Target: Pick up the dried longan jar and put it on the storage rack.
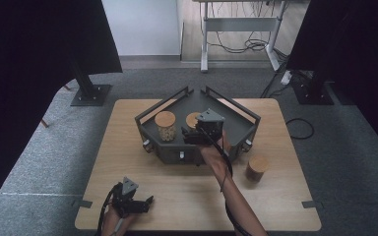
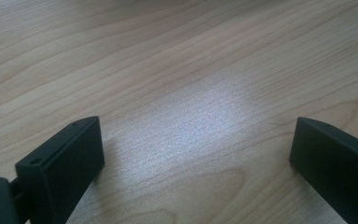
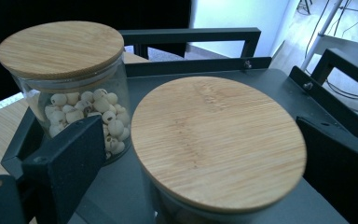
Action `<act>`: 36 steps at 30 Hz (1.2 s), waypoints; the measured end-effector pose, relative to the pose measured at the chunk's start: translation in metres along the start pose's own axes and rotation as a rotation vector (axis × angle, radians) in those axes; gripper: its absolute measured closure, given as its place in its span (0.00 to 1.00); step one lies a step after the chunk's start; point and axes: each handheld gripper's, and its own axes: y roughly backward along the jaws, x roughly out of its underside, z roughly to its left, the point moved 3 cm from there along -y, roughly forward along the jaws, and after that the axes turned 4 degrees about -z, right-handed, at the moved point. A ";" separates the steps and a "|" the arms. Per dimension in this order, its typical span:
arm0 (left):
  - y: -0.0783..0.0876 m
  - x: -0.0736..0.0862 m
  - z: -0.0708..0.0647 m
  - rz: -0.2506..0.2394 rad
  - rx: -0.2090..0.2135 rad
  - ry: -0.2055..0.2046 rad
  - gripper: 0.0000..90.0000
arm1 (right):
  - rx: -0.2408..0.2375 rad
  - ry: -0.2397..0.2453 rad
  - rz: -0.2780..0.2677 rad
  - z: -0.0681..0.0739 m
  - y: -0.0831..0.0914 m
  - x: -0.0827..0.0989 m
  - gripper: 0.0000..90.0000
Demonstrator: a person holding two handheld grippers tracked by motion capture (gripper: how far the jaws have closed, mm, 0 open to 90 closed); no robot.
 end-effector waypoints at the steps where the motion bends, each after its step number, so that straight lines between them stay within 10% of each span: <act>1: 0.000 0.000 0.000 0.001 0.001 0.000 0.03 | 0.002 -0.003 -0.003 0.000 0.001 0.000 0.04; 36: 0.000 0.000 0.000 0.000 0.000 0.002 0.03 | -0.021 0.026 -0.019 -0.004 0.046 0.010 0.05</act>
